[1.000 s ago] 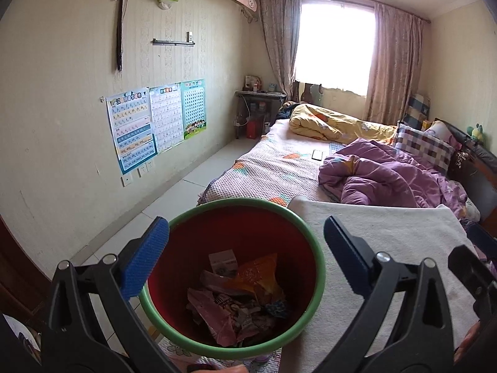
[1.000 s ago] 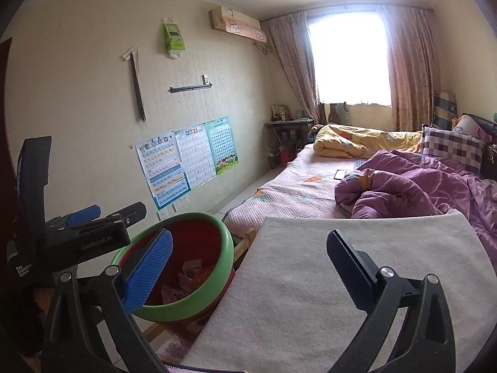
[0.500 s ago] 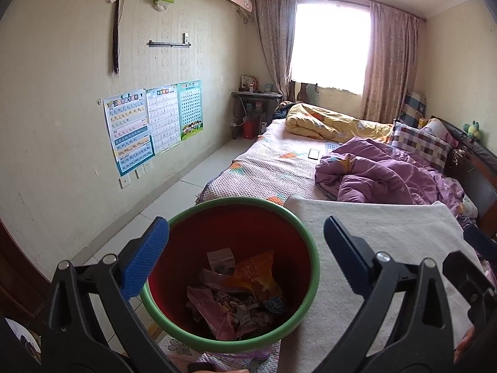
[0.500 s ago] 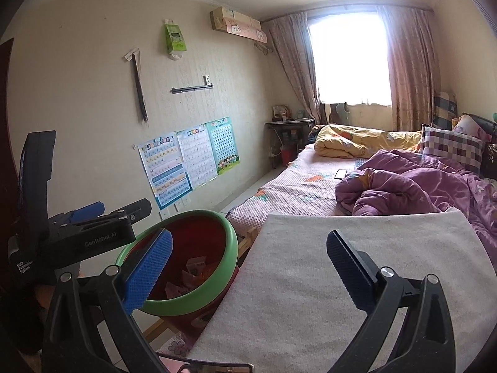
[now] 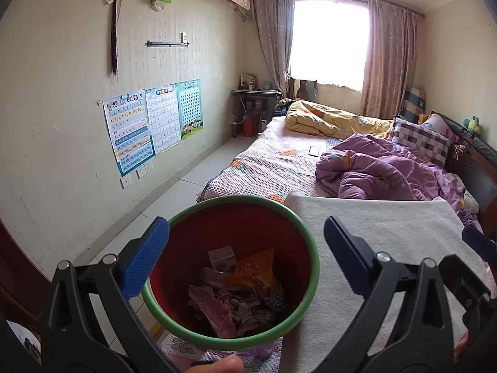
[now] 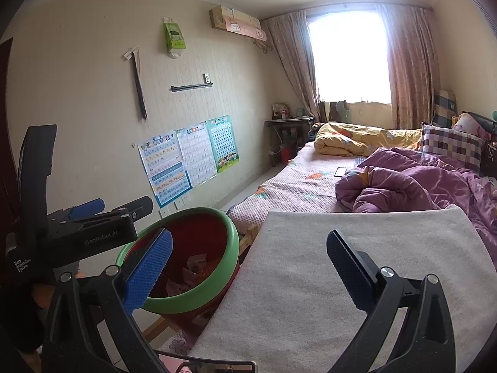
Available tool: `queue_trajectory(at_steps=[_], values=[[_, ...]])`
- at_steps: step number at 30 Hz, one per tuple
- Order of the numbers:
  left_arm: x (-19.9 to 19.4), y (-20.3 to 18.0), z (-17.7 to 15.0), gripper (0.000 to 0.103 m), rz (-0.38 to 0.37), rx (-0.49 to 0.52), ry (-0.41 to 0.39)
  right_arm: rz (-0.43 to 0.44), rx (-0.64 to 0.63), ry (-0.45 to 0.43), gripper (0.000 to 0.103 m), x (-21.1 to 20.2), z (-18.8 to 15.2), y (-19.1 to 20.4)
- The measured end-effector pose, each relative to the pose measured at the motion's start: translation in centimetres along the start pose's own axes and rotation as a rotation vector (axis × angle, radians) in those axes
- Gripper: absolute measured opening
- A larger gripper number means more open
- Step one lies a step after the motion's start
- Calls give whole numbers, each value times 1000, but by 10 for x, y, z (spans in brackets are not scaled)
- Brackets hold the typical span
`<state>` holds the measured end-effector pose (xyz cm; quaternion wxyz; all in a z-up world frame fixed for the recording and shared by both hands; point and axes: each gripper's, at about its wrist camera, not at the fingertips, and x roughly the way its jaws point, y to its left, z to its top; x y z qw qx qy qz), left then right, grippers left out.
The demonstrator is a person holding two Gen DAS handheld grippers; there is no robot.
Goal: Collect trash
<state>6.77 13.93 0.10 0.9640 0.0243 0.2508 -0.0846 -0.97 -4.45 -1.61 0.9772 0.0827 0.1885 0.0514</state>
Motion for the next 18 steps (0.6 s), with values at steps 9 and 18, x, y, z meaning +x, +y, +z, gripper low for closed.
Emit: queue_trajectory(at_steps=[9, 18], values=[[1, 2, 2, 98, -13, -11, 5, -3, 8, 4, 97, 0, -5, -1], [-2, 0, 4, 98, -17, -7, 1, -6, 15, 10, 97, 0, -5, -9]])
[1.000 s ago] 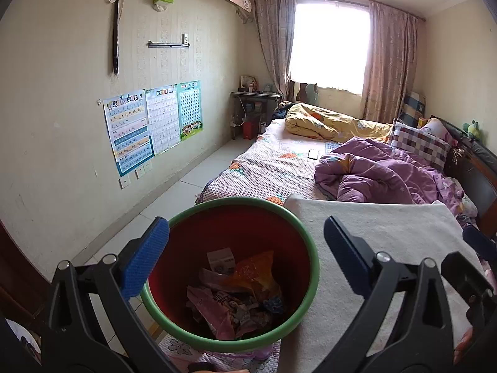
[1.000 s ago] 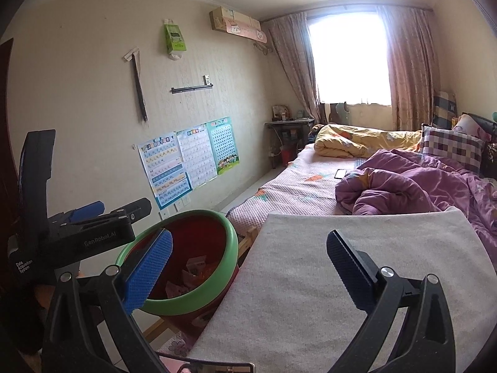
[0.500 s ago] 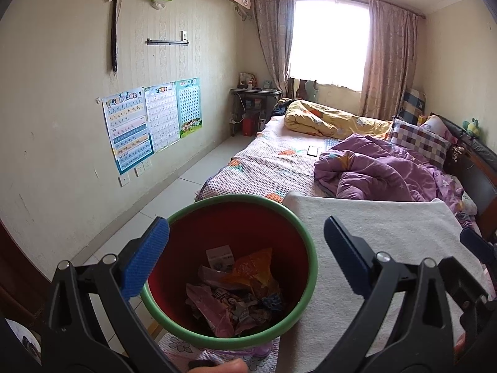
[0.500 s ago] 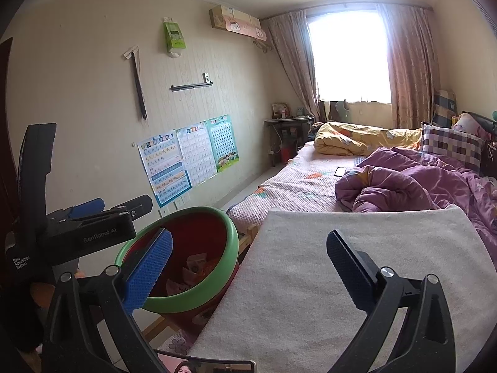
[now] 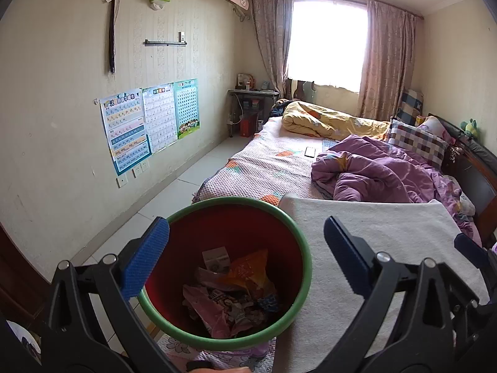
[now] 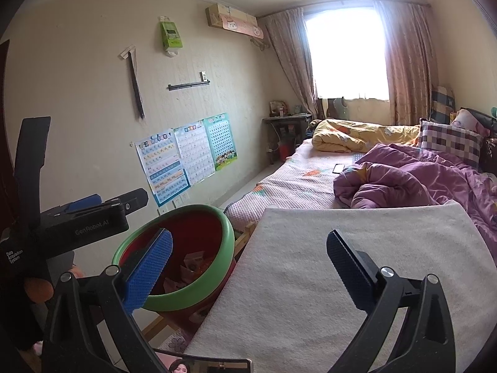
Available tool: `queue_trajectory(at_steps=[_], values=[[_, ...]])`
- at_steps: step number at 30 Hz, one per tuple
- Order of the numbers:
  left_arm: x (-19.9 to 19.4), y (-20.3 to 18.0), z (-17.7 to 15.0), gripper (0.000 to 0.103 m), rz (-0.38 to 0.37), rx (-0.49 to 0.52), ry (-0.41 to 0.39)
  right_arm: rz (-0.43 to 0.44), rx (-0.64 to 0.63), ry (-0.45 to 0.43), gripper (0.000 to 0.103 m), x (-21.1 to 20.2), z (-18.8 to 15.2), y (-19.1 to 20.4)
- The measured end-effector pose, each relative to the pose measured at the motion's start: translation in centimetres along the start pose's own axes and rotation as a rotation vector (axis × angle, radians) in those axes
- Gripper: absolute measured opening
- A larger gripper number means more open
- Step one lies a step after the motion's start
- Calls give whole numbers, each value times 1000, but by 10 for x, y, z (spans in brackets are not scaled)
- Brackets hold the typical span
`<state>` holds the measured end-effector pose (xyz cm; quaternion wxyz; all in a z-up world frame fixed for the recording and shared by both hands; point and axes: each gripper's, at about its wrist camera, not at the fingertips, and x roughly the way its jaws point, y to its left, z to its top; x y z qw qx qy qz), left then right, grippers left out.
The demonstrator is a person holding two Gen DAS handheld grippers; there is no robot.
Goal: Collect trash
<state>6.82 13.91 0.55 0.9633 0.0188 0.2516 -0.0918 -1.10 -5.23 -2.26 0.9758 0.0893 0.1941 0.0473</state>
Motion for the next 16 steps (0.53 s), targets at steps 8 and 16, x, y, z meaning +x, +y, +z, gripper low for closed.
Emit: queue_trajectory(at_steps=[8, 16], values=[[-2, -6, 1, 98, -7, 1, 0, -2, 2, 7, 97, 2, -1, -2], [3, -4, 3, 98, 42, -30, 42, -29, 13, 28, 97, 4, -2, -12]])
